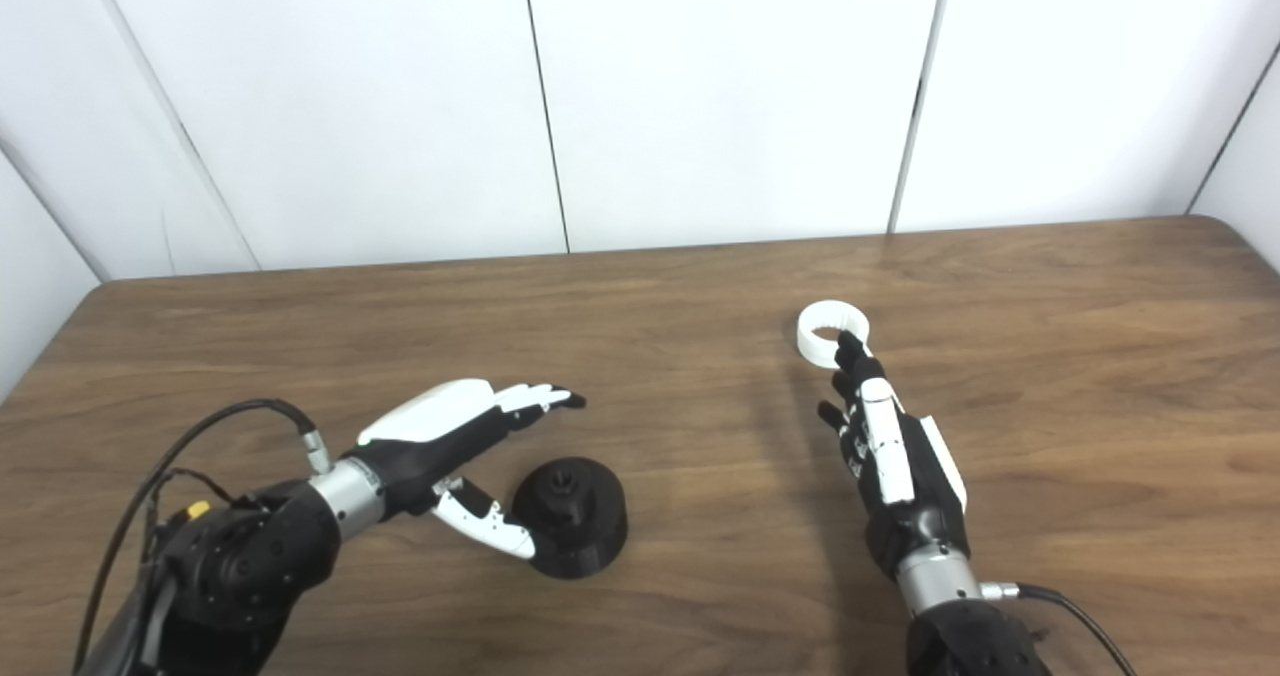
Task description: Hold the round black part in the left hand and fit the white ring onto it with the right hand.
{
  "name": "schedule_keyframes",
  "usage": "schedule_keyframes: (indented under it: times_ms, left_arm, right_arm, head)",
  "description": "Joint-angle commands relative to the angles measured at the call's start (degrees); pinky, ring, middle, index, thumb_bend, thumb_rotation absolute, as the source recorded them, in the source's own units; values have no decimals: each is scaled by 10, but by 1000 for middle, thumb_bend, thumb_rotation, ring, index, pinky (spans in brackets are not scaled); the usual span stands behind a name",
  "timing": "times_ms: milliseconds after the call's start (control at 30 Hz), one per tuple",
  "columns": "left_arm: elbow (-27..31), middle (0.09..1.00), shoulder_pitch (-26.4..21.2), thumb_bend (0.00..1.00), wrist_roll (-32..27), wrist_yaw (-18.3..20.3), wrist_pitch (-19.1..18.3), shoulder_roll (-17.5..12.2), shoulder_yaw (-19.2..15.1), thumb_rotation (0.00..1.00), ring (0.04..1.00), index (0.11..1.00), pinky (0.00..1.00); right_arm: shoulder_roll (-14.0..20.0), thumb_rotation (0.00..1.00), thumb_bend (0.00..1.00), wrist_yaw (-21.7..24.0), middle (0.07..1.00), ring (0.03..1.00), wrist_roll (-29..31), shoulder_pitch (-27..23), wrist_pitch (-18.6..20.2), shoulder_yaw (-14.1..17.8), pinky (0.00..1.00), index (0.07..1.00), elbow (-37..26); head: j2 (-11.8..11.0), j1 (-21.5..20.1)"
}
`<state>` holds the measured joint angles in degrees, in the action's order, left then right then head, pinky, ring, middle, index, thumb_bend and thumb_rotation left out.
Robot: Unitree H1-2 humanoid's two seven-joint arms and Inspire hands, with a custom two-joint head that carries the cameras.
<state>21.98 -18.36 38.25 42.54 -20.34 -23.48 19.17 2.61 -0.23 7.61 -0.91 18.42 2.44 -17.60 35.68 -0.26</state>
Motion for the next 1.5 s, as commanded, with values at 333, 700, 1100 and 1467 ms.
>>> schedule_keyframes:
  times_ms: [333, 700, 1100, 1467]
  left_arm:
    - [-35, 1000, -20, 1000, -12, -12, -21, -5, -7, 302, 1000, 923, 942]
    - [-64, 1000, -12, 1000, -9, -34, -7, 3, 7, 333, 1000, 911, 938]
    - [-59, 1000, -1, 1000, -14, -43, 0, 4, 20, 349, 1000, 897, 989]
    - [-55, 1000, 5, 1000, -28, -33, -7, 2, 25, 350, 1000, 848, 979]
  right_arm:
    - [5, 1000, 477, 8, 988, 996, 6, -15, -3, 2, 933, 965, -28]
    - [8, 1000, 459, 7, 989, 1000, 9, -16, 7, 6, 940, 967, -38]
    - [10, 1000, 462, 6, 976, 994, 10, -20, 11, 9, 951, 958, -39]
    - [11, 1000, 467, 5, 973, 988, 10, -22, 15, 13, 963, 959, -38]
  head:
    - [4, -4]
    - [8, -5]
    - [13, -4]
    - [16, -2]
